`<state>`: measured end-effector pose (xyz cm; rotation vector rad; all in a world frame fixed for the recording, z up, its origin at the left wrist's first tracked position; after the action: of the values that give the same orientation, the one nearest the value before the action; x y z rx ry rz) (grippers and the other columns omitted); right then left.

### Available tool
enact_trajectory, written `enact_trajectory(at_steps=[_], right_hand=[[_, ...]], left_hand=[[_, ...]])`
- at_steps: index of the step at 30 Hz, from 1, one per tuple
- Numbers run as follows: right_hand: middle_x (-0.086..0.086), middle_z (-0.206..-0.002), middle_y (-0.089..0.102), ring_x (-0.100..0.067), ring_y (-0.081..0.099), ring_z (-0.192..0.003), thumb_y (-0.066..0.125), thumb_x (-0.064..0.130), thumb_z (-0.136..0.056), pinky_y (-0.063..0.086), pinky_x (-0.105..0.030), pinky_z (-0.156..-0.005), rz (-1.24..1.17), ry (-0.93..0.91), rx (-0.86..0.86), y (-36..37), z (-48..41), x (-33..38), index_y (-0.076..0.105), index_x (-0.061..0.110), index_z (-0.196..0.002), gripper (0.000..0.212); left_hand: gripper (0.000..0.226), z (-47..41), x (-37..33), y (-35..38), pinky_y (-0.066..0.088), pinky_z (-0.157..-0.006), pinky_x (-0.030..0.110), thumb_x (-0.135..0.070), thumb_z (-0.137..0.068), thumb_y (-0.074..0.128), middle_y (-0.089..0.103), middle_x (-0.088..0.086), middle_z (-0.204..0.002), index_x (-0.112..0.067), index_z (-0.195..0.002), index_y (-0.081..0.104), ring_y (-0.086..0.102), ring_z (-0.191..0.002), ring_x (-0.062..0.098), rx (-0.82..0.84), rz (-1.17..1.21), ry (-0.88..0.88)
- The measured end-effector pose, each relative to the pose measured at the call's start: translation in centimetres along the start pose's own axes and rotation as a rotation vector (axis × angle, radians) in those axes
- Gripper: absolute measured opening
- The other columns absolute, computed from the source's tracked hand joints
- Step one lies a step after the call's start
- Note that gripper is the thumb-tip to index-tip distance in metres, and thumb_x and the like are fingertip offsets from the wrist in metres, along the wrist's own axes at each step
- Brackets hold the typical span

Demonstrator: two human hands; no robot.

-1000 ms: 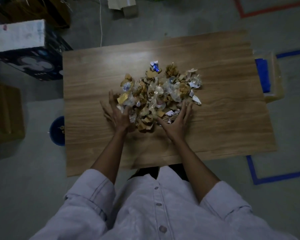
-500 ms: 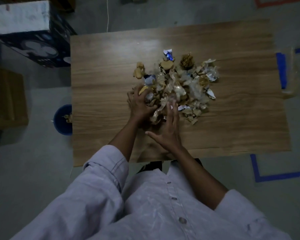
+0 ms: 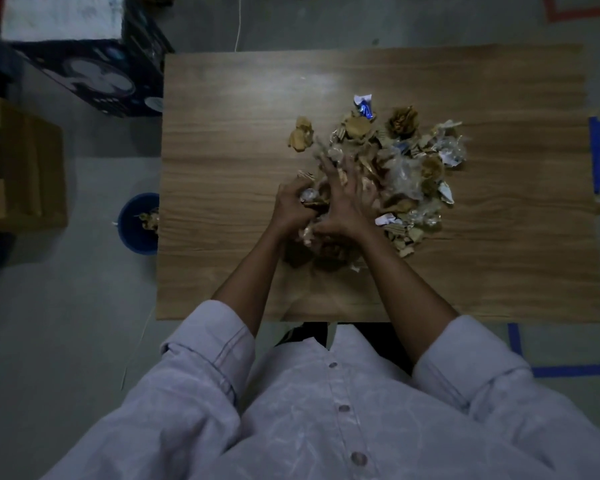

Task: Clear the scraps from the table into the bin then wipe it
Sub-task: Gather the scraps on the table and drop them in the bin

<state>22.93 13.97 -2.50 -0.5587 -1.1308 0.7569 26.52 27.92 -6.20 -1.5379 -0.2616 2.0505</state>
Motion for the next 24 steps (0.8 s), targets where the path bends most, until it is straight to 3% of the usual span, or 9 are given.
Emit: enact_trajectory(at_steps=[3,5,8,11,13,16,19,21,24], right_hand=[[-0.007,-0.171,-0.010,-0.036,-0.002,-0.157,0.082,0.044,-0.070,0.009,-0.072,-0.116,0.023,-0.001,0.034,1.0,-0.7,0.7,0.005,0.047,-0.161,0.120],[-0.007,-0.171,-0.001,-0.034,0.001,-0.156,0.081,0.053,-0.064,0.015,-0.070,-0.115,0.022,0.014,0.023,1.5,-0.8,0.5,0.012,0.049,-0.160,0.119],[-0.006,-0.168,0.018,-0.037,0.020,-0.150,0.074,0.056,-0.064,0.024,-0.066,-0.111,0.152,-0.001,-0.077,2.2,-0.7,0.3,0.028,0.053,-0.153,0.100],[-0.009,-0.157,0.041,-0.039,0.041,-0.137,0.078,0.039,-0.072,0.032,-0.059,-0.103,0.258,-0.014,-0.186,3.1,-0.6,0.1,0.043,0.047,-0.148,0.084],[-0.010,-0.146,0.052,-0.038,0.050,-0.128,0.078,0.038,-0.068,0.036,-0.052,-0.097,0.281,-0.052,-0.213,3.4,-0.7,0.1,0.048,0.043,-0.143,0.081],[-0.012,-0.129,0.063,-0.035,0.059,-0.115,0.072,0.035,-0.070,0.040,-0.051,-0.093,0.209,-0.093,-0.299,3.0,-1.1,0.5,0.056,0.035,-0.130,0.063],[-0.009,-0.112,0.068,-0.031,0.063,-0.106,0.084,0.029,-0.069,0.044,-0.048,-0.088,0.204,-0.151,-0.347,3.2,-1.2,0.8,0.058,0.032,-0.119,0.057],[-0.008,-0.106,0.067,-0.031,0.063,-0.101,0.085,0.039,-0.065,0.043,-0.045,-0.085,0.181,-0.150,-0.285,3.2,-1.0,0.8,0.058,0.031,-0.118,0.060],[-0.011,-0.114,0.066,-0.034,0.061,-0.106,0.083,0.041,-0.063,0.042,-0.042,-0.091,-0.051,0.017,-0.227,2.1,-1.3,0.4,0.060,0.024,-0.128,0.072]], left_hand=[[0.074,-2.0,3.2,1.4,0.052,-0.099,0.058,-0.032,-0.057,0.063,0.063,0.016,-0.127,-0.018,-0.130,0.057,0.059,-0.120,0.038,0.090,0.083,-0.146],[0.066,-1.9,2.1,1.5,0.057,-0.092,0.055,-0.029,-0.066,0.060,0.059,0.018,-0.128,-0.027,-0.131,0.045,0.059,-0.118,0.038,0.108,0.166,-0.270],[0.059,0.1,-2.3,1.0,0.057,-0.064,0.040,-0.033,-0.088,0.043,0.063,0.020,-0.102,-0.006,-0.139,0.036,0.066,-0.085,0.030,0.093,0.407,-0.471],[0.029,1.4,-3.0,0.9,0.047,-0.049,0.029,-0.016,-0.098,0.042,0.057,0.014,-0.076,0.003,-0.119,0.048,0.057,-0.061,0.019,-0.005,0.589,-0.505],[0.034,2.4,-2.6,0.6,0.054,-0.052,0.033,-0.004,-0.080,0.057,0.065,0.017,-0.088,-0.002,-0.114,0.057,0.064,-0.072,0.027,-0.073,0.550,-0.475],[0.048,3.8,-0.7,0.3,0.060,-0.081,0.051,-0.017,-0.057,0.065,0.073,0.010,-0.106,-0.019,-0.105,0.073,0.069,-0.097,0.032,-0.194,0.347,-0.390],[0.065,6.3,-0.8,0.7,0.050,-0.099,0.035,-0.019,-0.060,0.067,0.067,0.012,-0.125,-0.013,-0.124,0.071,0.061,-0.115,0.025,-0.270,0.203,-0.252],[0.057,7.5,-1.5,0.7,0.052,-0.097,0.031,-0.009,-0.067,0.070,0.068,0.009,-0.124,-0.012,-0.125,0.070,0.064,-0.114,0.018,-0.375,0.368,-0.263],[0.026,8.5,-2.1,0.8,0.054,-0.077,0.026,0.001,-0.085,0.067,0.073,0.005,-0.103,-0.012,-0.107,0.072,0.068,-0.087,0.011,-0.581,0.750,-0.458]])
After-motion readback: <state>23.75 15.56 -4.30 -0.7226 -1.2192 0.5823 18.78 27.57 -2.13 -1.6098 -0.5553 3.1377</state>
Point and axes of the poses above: each hand's wrist, its own z-axis away from the middle knuckle, its own y-axis out of the palm, x = y × z, the point moved 3 cm from there along -z, towards the middle knuckle
